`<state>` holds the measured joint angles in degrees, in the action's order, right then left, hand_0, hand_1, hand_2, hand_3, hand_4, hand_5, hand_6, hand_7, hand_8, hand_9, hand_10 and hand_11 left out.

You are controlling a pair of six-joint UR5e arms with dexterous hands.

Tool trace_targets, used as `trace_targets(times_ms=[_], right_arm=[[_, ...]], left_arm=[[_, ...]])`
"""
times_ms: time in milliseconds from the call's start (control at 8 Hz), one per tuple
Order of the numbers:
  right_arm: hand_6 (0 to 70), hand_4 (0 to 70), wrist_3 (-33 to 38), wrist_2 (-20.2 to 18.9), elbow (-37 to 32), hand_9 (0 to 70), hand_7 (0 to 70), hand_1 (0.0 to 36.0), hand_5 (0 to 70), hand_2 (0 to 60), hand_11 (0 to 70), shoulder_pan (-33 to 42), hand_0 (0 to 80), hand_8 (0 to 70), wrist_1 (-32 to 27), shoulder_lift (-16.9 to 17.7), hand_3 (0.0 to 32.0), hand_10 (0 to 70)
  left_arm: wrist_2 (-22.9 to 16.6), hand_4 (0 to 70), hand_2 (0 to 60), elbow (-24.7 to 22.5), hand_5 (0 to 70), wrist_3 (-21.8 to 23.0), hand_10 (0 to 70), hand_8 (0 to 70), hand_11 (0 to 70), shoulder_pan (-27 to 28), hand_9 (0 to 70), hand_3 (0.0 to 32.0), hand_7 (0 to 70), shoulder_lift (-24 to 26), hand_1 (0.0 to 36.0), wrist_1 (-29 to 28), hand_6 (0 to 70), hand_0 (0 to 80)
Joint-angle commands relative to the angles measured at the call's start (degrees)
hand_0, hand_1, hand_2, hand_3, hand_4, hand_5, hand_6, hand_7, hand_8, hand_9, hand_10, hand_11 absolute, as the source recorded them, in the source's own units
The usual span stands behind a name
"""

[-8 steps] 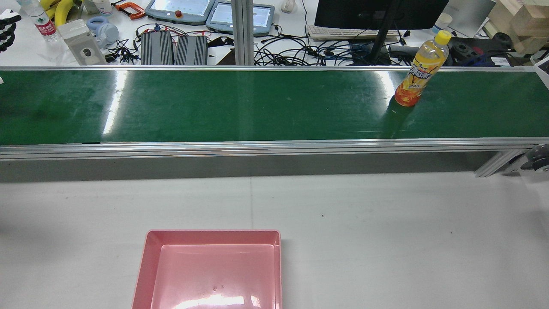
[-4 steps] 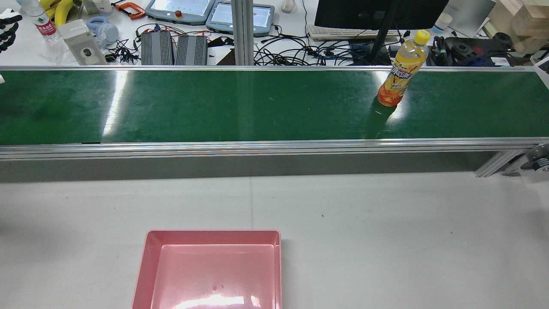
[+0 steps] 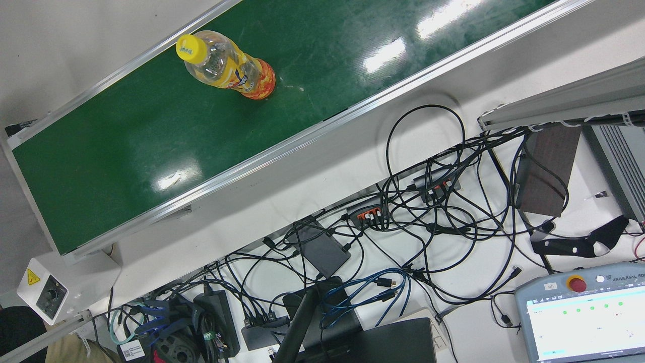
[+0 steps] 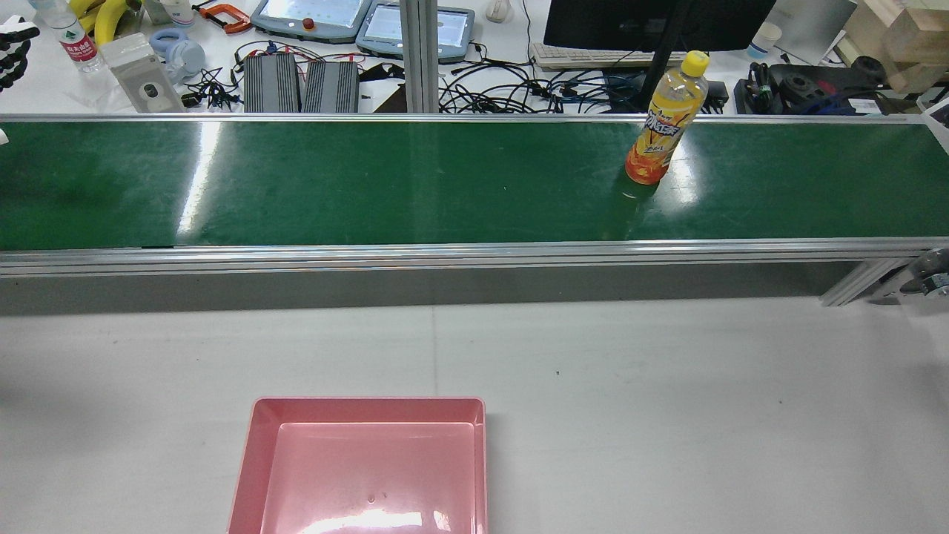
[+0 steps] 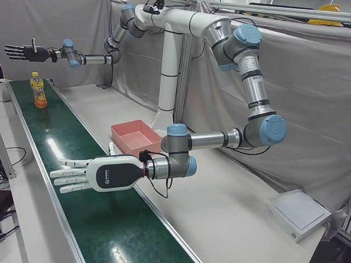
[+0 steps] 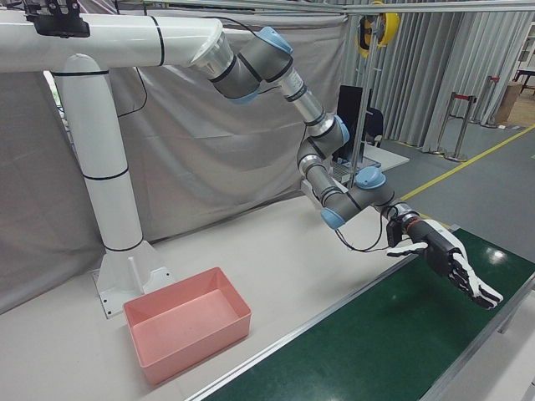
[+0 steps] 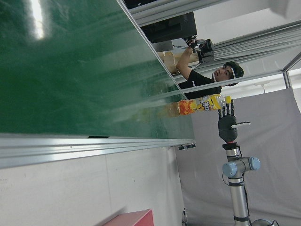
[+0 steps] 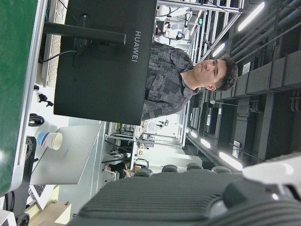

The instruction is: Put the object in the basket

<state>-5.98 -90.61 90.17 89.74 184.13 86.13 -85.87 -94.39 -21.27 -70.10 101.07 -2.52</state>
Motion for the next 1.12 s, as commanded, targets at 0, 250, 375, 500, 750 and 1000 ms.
trace_targets(times_ms=[0,250,375,500,750,1000], right_arm=[[0.0,0.0,0.00,0.00,0.00,0.0,0.0,0.0,0.0,0.0,0.0,0.00,0.0,0.0,0.00,0.00,0.0,0.0],[0.0,0.0,0.00,0.00,0.00,0.0,0.0,0.0,0.0,0.0,0.0,0.00,0.0,0.0,0.00,0.00,0.0,0.0],[0.0,0.0,0.00,0.00,0.00,0.0,0.0,0.0,0.0,0.0,0.0,0.00,0.0,0.0,0.00,0.00,0.0,0.0],[0.0,0.0,0.00,0.00,0.00,0.0,0.0,0.0,0.0,0.0,0.0,0.00,0.0,0.0,0.00,0.00,0.0,0.0],[0.0,0.0,0.00,0.00,0.00,0.0,0.0,0.0,0.0,0.0,0.0,0.00,0.0,0.0,0.00,0.00,0.0,0.0],[0.0,0.0,0.00,0.00,0.00,0.0,0.0,0.0,0.0,0.0,0.0,0.00,0.0,0.0,0.00,0.00,0.0,0.0]], left_arm=[[0.00,12.4,0.0,1.57,16.6,-0.44,0.0,2.3,0.1,0.84,2.8,0.0,0.4,2.36,10.9,0.58,0.0,56.6],[0.09,12.3,0.0,2.64,15.7,-0.53,0.0,2.2,0.0,2.86,3.0,0.0,0.6,4.57,11.1,1.81,0.0,56.8],[0.09,12.1,0.0,3.16,15.7,-0.70,0.0,2.1,0.0,2.87,2.6,0.0,0.8,4.66,10.9,1.81,0.0,56.7],[0.09,12.4,0.0,5.34,15.9,-1.14,0.0,2.1,0.0,3.47,2.5,0.0,0.5,6.75,10.7,1.81,0.0,57.0],[0.18,11.4,0.0,6.24,14.3,-1.14,0.0,2.3,0.0,3.39,3.0,0.0,0.6,7.82,10.3,1.55,0.0,56.3],[0.18,10.5,0.0,5.63,12.1,-0.79,0.0,2.5,0.0,3.13,2.8,0.0,0.9,7.82,9.5,1.11,0.0,56.0]])
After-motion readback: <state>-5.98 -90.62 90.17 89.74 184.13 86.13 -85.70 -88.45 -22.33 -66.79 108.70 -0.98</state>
